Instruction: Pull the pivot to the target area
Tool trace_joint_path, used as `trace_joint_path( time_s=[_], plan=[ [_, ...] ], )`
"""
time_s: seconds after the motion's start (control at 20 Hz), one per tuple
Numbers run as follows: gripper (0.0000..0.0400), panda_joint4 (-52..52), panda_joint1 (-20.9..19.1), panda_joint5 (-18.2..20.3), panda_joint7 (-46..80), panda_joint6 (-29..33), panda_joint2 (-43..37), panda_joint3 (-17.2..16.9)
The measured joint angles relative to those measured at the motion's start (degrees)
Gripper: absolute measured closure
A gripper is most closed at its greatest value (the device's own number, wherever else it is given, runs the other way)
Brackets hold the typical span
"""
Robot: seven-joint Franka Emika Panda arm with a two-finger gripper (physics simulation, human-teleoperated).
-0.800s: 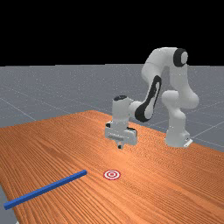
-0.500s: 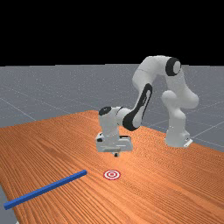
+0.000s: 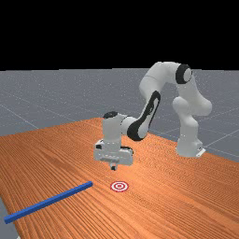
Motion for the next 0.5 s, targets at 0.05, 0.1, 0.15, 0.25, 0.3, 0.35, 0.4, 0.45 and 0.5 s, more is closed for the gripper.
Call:
trace_joint_path(
  time_s=[0.05,0.1,0.15,0.25,0.3,0.35,0.4,0.45,0.5],
  plan=[
    [0.04,0.2,-0.3,0.5,0.7,-0.1,0.1,-0.3],
    [0.04,0.5,-0.9,0.8,0.7,-0.2,0.3,-0.7],
    [0.04,0.8,-1.7,1.0,0.1,-0.4,0.5,-0.9],
    [0.04,1.6,-5.5,1.7,-8.6,-1.1,0.9,0.9],
    [0.04,1.8,-6.0,1.8,-9.1,-1.1,1.0,0.8],
    [0.04,1.9,-6.4,1.9,-9.5,-1.2,1.0,0.8],
    [0.04,2.0,-6.0,-0.9,-12.3,-0.5,1.1,0.3],
    [0.04,3.7,-6.4,-1.3,-14.1,-1.2,2.0,0.7],
    [0.04,6.2,-6.5,-1.3,-14.1,-2.4,3.4,0.8]
  ],
)
